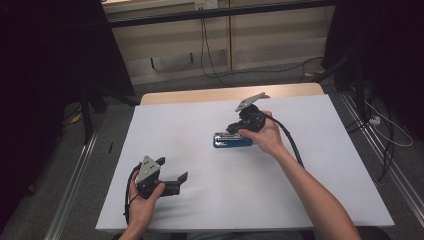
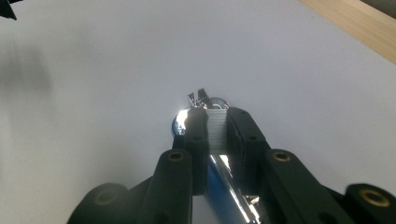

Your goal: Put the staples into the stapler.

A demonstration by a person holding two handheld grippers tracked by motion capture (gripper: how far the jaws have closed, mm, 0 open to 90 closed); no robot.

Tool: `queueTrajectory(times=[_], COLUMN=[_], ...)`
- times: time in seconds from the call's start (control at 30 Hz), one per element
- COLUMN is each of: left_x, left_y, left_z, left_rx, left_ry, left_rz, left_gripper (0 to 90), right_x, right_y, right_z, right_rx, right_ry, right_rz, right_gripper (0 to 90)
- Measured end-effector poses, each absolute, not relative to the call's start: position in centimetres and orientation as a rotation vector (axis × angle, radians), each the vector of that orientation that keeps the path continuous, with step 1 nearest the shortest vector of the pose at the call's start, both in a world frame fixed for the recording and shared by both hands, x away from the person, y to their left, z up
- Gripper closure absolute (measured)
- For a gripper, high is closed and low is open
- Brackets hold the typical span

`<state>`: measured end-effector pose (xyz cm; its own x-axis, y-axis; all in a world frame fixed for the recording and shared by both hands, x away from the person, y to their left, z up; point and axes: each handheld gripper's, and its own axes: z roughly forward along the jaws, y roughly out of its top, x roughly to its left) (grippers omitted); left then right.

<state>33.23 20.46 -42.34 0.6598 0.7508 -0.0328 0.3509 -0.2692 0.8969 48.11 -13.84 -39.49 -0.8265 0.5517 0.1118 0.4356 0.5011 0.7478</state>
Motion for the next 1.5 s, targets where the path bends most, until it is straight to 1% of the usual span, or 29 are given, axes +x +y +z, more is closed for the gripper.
queueTrajectory(times=[0.5,0.67,0.83,1.1,1.5], left_x=[33.2,33.2,33.2,33.2,33.2], left_y=[20.5,20.5,20.5,20.5,20.5], left_z=[-42.3,-42.3,-42.3,-42.3,-42.3], left_rx=[1.865,1.869,1.862,1.864,1.866], left_ry=[0.869,0.867,0.870,0.864,0.868], left_rz=[0.494,0.494,0.492,0.493,0.492], left_gripper=[3.8,3.8,3.8,3.8,3.8], right_x=[49.3,49.1,49.6,50.4,51.1], right_y=[-12.3,-11.1,-10.6,-10.9,-11.5], right_z=[-39.3,-38.9,-38.8,-39.4,-39.4], right_rx=[0.846,0.789,0.770,0.781,0.686], right_ry=[2.610,2.627,2.647,2.653,2.700], right_rz=[1.212,1.203,1.190,1.188,1.133], right_gripper=[79.4,79.4,79.3,79.3,79.3])
